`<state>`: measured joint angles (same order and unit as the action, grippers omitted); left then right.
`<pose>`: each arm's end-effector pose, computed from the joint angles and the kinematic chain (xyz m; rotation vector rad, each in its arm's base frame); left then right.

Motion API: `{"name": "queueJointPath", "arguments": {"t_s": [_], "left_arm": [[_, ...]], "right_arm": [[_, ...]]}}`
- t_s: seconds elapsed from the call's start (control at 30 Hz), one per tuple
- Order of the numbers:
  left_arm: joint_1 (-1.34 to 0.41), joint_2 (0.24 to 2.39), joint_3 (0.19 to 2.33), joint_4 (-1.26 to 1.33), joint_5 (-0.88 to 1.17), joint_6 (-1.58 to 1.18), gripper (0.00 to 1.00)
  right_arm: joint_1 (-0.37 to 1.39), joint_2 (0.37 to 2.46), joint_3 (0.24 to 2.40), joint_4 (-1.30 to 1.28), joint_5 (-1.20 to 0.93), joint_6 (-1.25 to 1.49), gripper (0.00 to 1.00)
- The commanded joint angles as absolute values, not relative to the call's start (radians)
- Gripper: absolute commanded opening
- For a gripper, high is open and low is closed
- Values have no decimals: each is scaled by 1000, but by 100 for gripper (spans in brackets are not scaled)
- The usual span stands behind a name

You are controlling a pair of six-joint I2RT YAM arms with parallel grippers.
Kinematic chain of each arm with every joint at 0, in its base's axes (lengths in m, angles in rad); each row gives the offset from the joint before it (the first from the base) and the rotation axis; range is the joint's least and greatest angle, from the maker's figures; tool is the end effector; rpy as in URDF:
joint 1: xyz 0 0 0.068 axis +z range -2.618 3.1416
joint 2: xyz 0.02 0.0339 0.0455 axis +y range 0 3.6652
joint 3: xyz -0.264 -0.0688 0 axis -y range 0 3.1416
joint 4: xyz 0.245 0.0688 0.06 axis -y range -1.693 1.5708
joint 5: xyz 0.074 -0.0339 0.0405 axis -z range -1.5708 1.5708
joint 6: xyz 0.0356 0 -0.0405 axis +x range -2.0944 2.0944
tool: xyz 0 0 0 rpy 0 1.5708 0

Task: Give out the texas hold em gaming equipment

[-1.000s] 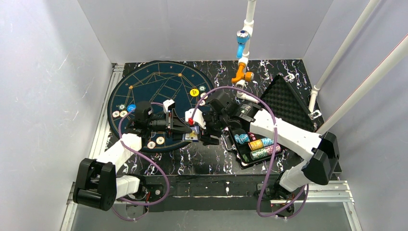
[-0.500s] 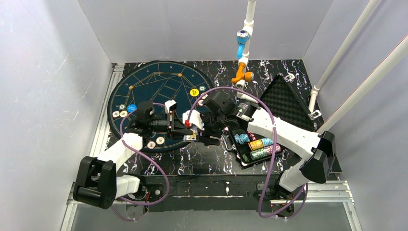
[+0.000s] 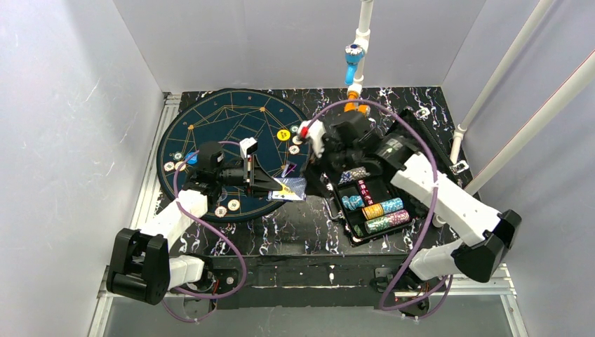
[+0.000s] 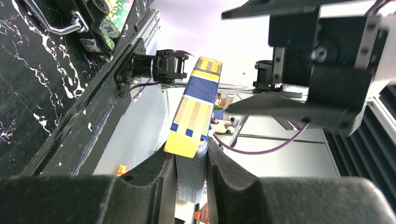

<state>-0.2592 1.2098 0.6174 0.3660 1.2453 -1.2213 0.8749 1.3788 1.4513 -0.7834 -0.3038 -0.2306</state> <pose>0.2298 -0.0958 0.2543 0.0840 2.2067 -2.0455 0.1787 0.2305 0.3798 -1.3628 1.8975 0.6767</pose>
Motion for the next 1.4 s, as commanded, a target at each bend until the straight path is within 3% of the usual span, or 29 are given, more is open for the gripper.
{"name": "queueJointPath", "arguments": {"t_s": [0.0,0.2,0.77,0.83,0.97,1.13,1.33,1.37], "left_arm": [[-263,1207,663,396,1278,-1203,0],[-273,1212,677,420,1280,-1189,0],[-276,1253,632,614,1162,-1333,0],[-278,1265,624,657,1155,-1357,0],[-280,1281,620,693,1146,-1381,0],[-284,1293,618,695,1135,-1388,1],[-290,1299,607,676,1147,-1386,21],[-292,1297,604,671,1149,-1384,25]], "right_arm": [[721,1337,1485,-778,-502,15,98],[611,1375,1385,-631,-768,232,98],[611,1409,1134,-155,-888,561,95],[611,1414,1116,-99,-900,595,92],[610,1418,1108,-52,-918,629,70],[607,1422,1104,-36,-927,651,53],[586,1428,1110,-52,-924,653,42],[583,1430,1112,-57,-924,653,47]]}}
